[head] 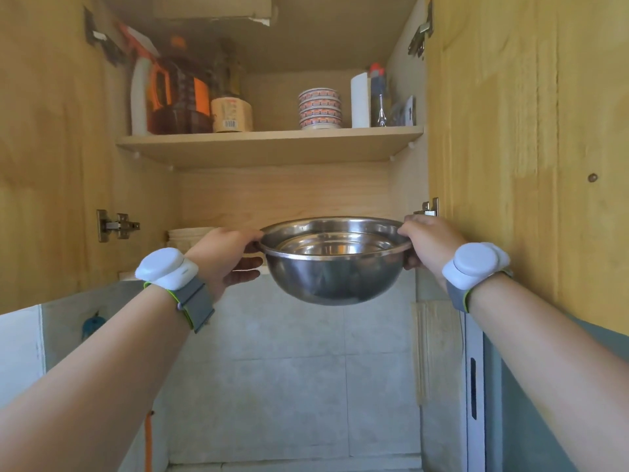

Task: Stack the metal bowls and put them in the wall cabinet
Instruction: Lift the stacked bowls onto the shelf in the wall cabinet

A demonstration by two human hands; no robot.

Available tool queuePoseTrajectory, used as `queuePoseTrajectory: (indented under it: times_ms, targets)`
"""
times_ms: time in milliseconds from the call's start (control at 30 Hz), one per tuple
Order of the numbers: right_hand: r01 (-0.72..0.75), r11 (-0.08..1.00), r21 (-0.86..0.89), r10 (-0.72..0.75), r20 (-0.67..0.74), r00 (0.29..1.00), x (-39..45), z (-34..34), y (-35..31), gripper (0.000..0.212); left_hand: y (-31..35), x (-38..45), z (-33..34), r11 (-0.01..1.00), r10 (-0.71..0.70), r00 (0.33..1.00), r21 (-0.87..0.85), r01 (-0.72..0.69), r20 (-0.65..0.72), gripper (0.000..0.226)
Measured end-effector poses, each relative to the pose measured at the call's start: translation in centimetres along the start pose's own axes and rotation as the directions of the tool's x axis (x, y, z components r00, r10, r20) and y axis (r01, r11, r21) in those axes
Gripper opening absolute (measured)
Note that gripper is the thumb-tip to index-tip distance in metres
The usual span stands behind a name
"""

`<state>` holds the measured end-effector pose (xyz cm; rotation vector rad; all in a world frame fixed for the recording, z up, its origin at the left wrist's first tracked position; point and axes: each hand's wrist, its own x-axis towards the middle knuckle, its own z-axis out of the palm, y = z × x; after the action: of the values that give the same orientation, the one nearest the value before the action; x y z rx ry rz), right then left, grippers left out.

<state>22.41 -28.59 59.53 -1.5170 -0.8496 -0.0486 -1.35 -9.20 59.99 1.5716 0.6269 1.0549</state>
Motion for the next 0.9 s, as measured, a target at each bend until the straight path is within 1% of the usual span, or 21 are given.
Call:
queuePoseTrajectory:
  times_ms: [67, 133, 233, 300, 400, 600, 633, 733, 767, 867, 900]
  targets:
    - [-0.02, 0.999, 0.036, 0.02, -0.009, 1.0, 1.3, 0.5, 0.3, 0.02, 0.0, 1.1, 0.4, 0.999, 0.004, 1.0, -0.044, -0.005, -0.016, 0.015]
    - [-0.018, 0.999, 0.028, 0.019, -0.019, 1.0, 2.5, 1.2, 0.4, 0.025, 0.1, 2.2, 0.6, 0.996, 0.008, 1.0, -0.087, -0.01, -0.02, 0.016]
    - [-0.013, 1.0, -0.006, 0.013, -0.016, 1.0, 3.9, 2.0, 0.6, 0.024, 0.1, 3.7, 1.0, 0.986, 0.003, 1.0, -0.167, -0.007, -0.023, 0.02]
    - [-0.014, 1.0, -0.024, 0.014, -0.017, 1.0, 4.7, 2.6, 0.9, 0.021, 0.0, 4.6, 1.2, 0.98, -0.004, 1.0, -0.197, -0.002, -0.03, 0.02]
    - [-0.027, 0.999, -0.039, 0.026, -0.019, 0.999, 6.2, 3.3, 1.5, 0.024, -0.4, 6.0, 1.4, 0.974, -0.015, 1.0, -0.226, 0.011, -0.015, 0.021]
    - [-0.003, 1.0, 0.019, 0.004, -0.028, 1.0, 7.5, 4.5, 2.5, 0.022, -1.5, 7.9, 2.0, 0.962, -0.009, 1.0, -0.273, 0.01, 0.006, 0.02]
    - [0.005, 1.0, 0.014, -0.005, -0.026, 1.0, 7.6, 4.6, 2.6, 0.025, -1.7, 8.3, 2.1, 0.959, -0.005, 1.0, -0.285, 0.006, 0.007, 0.019]
    - [0.007, 1.0, -0.028, -0.008, -0.034, 0.999, 8.0, 4.8, 2.7, 0.047, -1.9, 9.1, 2.4, 0.953, 0.016, 1.0, -0.302, -0.01, 0.018, 0.015]
    - [0.001, 0.999, -0.046, -0.002, -0.034, 0.999, 8.1, 4.9, 2.7, 0.051, -2.0, 9.3, 2.5, 0.954, 0.027, 0.999, -0.299, -0.018, 0.025, 0.014]
    - [-0.004, 0.999, -0.036, 0.004, -0.005, 1.0, 8.4, 5.4, 3.0, 0.053, -2.3, 9.8, 2.8, 0.971, 0.067, 0.996, -0.235, -0.049, 0.066, 0.014]
    - [0.004, 0.999, -0.043, -0.004, 0.012, 1.0, 8.7, 5.7, 3.4, 0.056, -2.6, 10.0, 2.9, 0.979, 0.08, 0.993, -0.193, -0.062, 0.086, 0.02]
